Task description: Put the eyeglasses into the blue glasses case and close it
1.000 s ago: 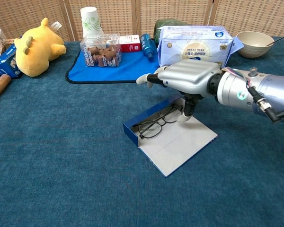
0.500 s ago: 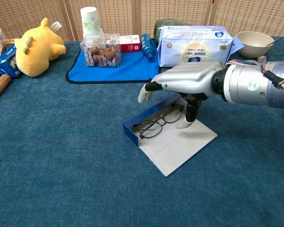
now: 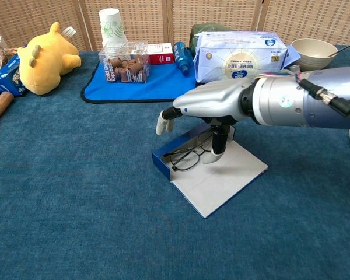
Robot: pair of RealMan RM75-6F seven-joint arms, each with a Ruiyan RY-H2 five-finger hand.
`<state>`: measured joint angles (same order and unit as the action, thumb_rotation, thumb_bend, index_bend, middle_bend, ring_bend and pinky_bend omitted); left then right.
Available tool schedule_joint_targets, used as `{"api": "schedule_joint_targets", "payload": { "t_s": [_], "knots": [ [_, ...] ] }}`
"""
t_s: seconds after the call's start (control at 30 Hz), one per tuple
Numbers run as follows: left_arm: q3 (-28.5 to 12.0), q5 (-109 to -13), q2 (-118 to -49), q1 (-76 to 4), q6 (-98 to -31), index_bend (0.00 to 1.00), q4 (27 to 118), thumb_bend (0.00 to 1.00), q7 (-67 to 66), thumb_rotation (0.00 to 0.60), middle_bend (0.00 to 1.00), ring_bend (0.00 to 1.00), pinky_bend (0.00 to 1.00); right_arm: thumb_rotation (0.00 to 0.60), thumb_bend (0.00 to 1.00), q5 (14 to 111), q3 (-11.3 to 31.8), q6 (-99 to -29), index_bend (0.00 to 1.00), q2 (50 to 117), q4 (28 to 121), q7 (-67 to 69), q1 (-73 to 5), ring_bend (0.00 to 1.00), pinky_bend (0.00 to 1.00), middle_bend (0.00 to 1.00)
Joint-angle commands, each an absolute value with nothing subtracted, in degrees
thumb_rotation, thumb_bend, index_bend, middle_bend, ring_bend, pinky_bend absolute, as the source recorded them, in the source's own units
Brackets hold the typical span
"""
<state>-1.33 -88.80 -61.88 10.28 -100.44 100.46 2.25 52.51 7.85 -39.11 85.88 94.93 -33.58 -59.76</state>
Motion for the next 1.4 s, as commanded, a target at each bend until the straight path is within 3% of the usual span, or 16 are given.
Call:
{"api": "schedule_joint_targets", "payload": {
  "t_s": [0.03, 0.23, 0.47, 0.83, 1.13, 1.4],
  "knots": [
    [-1.3, -88.7, -61.8, 10.4, -100.6, 0.18, 100.3, 0.29, 2.4, 0.6, 0.1, 0.0, 0.0, 0.542, 0.23, 49.5, 7.2, -38.8, 0.22, 86.6, 93.4, -35.6, -61.9, 0.13, 0.16, 0.23],
    [-1.3, -88.7, -61.8, 10.5, -100.5, 0.18, 99.9, 0.29, 3.0, 0.6, 0.09, 0.0, 0.0, 0.45, 0.23, 43.0, 4.6, -40.4, 0.3, 86.4, 93.2, -40.4, -65.2, 0.18, 0.19, 0.3],
    [-1.5, -88.9, -62.1, 9.9, -100.0, 0.18, 99.6, 0.3, 3.2, 0.6, 0.09, 0.0, 0.0, 0.36, 0.24, 34.6, 1.1, -45.6, 0.32, 83.6, 97.7, -45.3, -67.5, 0.2, 0.2, 0.31],
    [-1.6, -89.4, -62.3, 9.2, -99.4, 0.18, 100.1, 0.3, 2.6, 0.6, 0.09, 0.0, 0.0, 0.341, 0.24, 31.9, -1.8, -50.6, 0.32, 80.3, 101.9, -45.5, -66.9, 0.2, 0.2, 0.31],
    [-1.5, -90.1, -62.8, 8.6, -98.9, 0.18, 100.4, 0.29, 2.1, 0.6, 0.1, 0.0, 0.0, 0.342, 0.24, 34.6, -1.2, -53.1, 0.32, 78.8, 103.4, -44.4, -66.2, 0.2, 0.2, 0.31],
    [-1.2, -90.0, -62.7, 9.1, -99.6, 0.18, 100.3, 0.29, 2.3, 0.6, 0.1, 0.0, 0.0, 0.341, 0.24, 33.7, -1.7, -51.4, 0.33, 80.3, 101.7, -44.9, -66.8, 0.2, 0.2, 0.31]
  ]
}}
